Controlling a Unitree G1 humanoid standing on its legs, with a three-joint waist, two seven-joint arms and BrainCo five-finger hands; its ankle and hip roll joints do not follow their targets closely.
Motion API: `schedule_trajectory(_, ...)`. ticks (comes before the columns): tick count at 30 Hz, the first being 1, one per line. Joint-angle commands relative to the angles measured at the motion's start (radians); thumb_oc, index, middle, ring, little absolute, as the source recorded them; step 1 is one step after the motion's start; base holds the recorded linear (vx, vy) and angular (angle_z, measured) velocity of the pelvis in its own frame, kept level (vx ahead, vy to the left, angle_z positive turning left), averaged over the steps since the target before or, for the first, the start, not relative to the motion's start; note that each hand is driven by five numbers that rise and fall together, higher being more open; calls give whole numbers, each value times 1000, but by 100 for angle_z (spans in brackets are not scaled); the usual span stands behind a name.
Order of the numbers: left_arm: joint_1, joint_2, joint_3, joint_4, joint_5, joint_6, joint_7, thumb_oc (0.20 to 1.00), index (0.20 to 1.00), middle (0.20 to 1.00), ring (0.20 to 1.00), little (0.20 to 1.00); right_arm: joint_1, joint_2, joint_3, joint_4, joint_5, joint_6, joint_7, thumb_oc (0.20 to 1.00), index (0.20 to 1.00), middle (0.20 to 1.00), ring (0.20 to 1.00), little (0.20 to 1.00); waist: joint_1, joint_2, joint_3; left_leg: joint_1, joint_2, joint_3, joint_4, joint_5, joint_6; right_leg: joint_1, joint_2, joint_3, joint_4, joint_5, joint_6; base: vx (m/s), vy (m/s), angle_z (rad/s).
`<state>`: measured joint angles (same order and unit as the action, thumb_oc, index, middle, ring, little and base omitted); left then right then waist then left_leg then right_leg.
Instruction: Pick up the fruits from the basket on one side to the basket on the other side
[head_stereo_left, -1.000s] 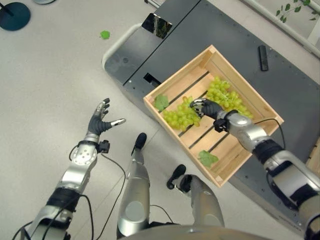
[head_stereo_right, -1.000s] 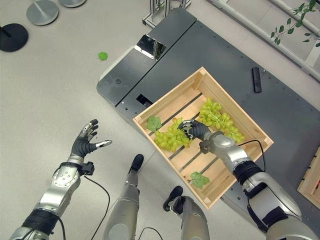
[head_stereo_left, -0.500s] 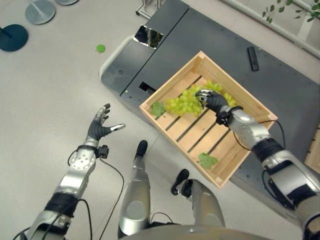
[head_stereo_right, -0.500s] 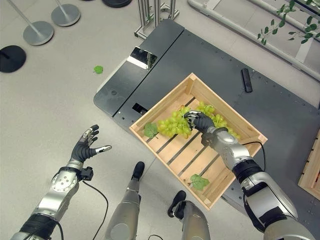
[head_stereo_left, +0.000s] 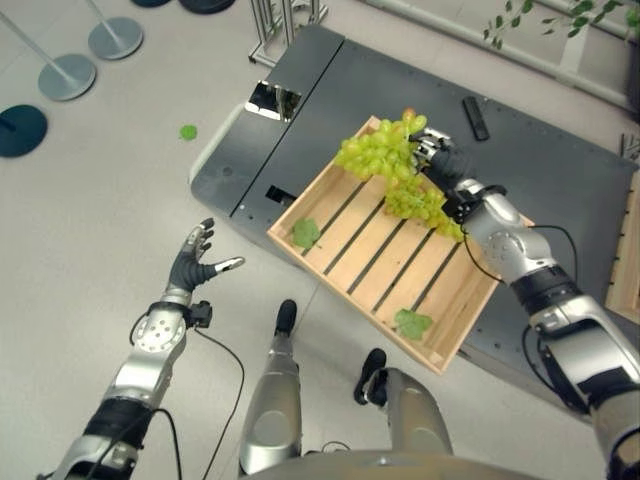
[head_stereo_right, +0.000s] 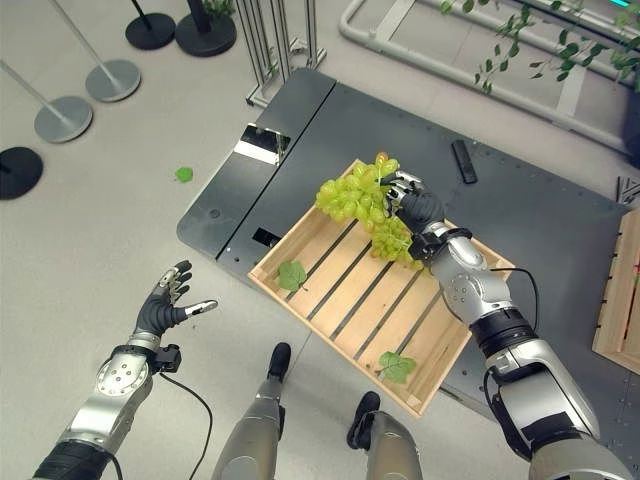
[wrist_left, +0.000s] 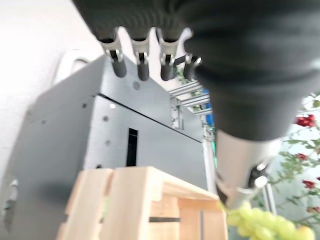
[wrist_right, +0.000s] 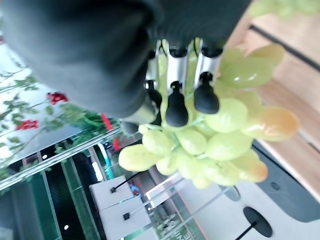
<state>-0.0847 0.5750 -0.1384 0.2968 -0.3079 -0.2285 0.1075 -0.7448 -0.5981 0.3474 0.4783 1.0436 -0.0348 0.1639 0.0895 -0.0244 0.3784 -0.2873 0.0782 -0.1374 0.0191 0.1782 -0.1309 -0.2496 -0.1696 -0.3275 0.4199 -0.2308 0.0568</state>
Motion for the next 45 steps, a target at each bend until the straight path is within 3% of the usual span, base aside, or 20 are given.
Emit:
schedule_trajectory(1,-15,26,-2,-49,31,-39,5,1000,1000,1000,1000,1000,-93,-18,10,-74,38,-77,13,200,200,200,200,200,-28,-67,-38,76,-27,41,61,-139,37,39,-10,32,-222,185,77,2,-2,-13)
schedule_trajectory(16,-275,74,-161,-147,205,-49,34,1000,1000,1000,1000,1000,-148,-12,188,-246,22,-52,59,200,200,200,200,200,-89,-129,-76,102,-5,90,68,-159,40,29,18,96,-225,188,79,0,-4,-15)
schedule_trajectory(29,-317,68,-205,-177,259,-46,31,1000,1000,1000,1000,1000,-121,-16,255,-342,17,-26,100,200,200,200,200,200,-105,-168,-109,123,3,111,58,-164,42,42,39,119,-254,203,78,-3,-9,-6)
schedule_trajectory(45,-346,26,-243,-190,264,-38,27,1000,1000,1000,1000,1000,-104,45,289,-400,2,-25,112,200,200,200,200,200,-106,-180,-126,126,0,111,44,-162,45,55,36,115,-277,214,79,1,-2,-1)
